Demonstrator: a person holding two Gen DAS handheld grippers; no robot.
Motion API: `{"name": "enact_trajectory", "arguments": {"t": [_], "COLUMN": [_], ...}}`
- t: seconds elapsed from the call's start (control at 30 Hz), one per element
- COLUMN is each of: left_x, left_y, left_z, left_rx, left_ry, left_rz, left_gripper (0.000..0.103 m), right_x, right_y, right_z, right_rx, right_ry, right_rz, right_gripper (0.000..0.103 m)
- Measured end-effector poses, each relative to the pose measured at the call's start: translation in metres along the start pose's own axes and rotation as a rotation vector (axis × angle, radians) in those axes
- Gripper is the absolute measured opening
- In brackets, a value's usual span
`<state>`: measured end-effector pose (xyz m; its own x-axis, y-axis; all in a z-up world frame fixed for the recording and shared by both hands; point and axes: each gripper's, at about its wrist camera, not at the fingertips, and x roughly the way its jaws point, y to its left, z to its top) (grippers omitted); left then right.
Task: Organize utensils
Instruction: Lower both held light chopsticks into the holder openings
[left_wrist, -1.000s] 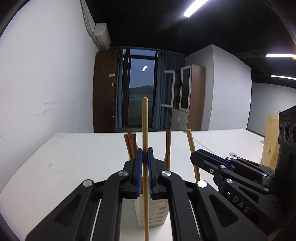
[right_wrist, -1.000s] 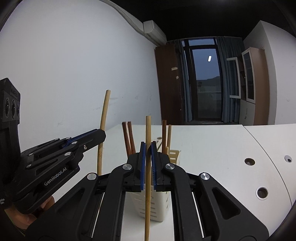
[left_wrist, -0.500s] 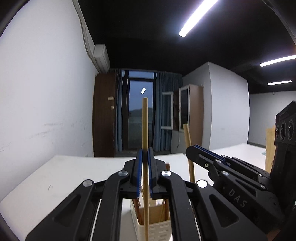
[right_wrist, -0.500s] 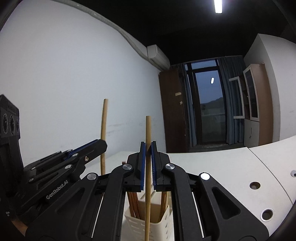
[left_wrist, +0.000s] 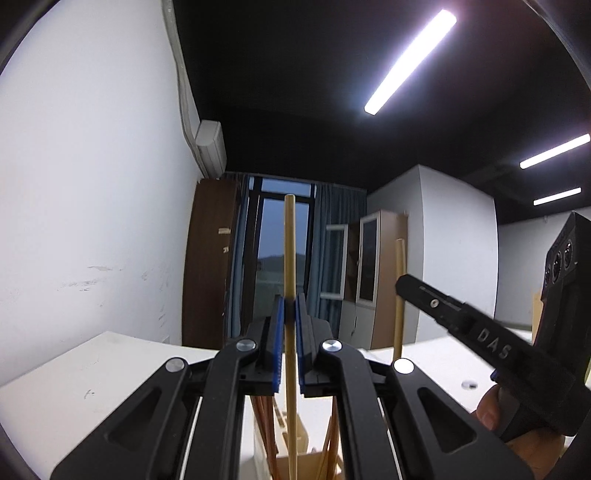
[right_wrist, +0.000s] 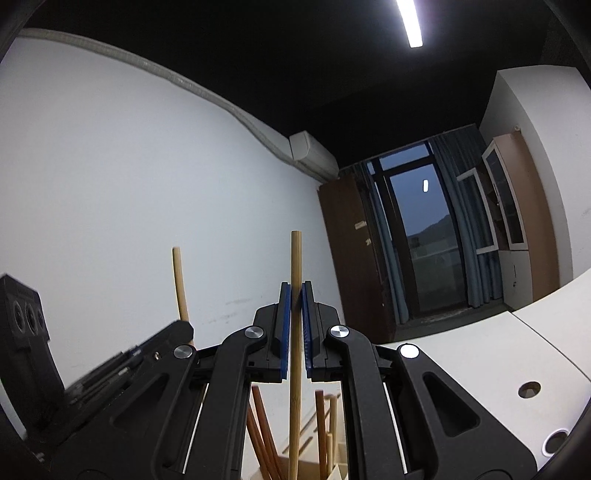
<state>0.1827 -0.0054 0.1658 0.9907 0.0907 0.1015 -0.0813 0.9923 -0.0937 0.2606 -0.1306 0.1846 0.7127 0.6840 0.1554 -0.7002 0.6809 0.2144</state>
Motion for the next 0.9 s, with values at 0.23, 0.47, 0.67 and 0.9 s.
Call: {"name": "enact_trajectory", "arguments": {"t": [0.23,0.47,0.67,0.9], "left_x": [0.013,0.029,0.033,0.03], "left_y": [0.005,0.003,0.005,0.005], "left_z": [-0.009,-0.022,-0.031,-0.038], "left_rx": [-0.042,-0.012,-0.01,0.015], "left_ry": [-0.033,0.001,0.033,0.048], "left_rz": [0.001,0.023,0.019,0.013], "left_gripper": [0.006,0.006,0.006,0.006], "right_x": [0.005,0.023,0.017,0.014], "right_y": [0.001,-0.002,0.003,0.007], "right_z": [-0.009,-0.037,-0.046,-0.056], "right_rx": [-0.026,-0.056,-0.067,-0.083], "right_ry": [-0.068,0.0,0.041,0.091], "right_rz": [-0.003,-0.017,-0.016,-0.022], "right_gripper": [0.005,0.005,0.005,0.005]}}
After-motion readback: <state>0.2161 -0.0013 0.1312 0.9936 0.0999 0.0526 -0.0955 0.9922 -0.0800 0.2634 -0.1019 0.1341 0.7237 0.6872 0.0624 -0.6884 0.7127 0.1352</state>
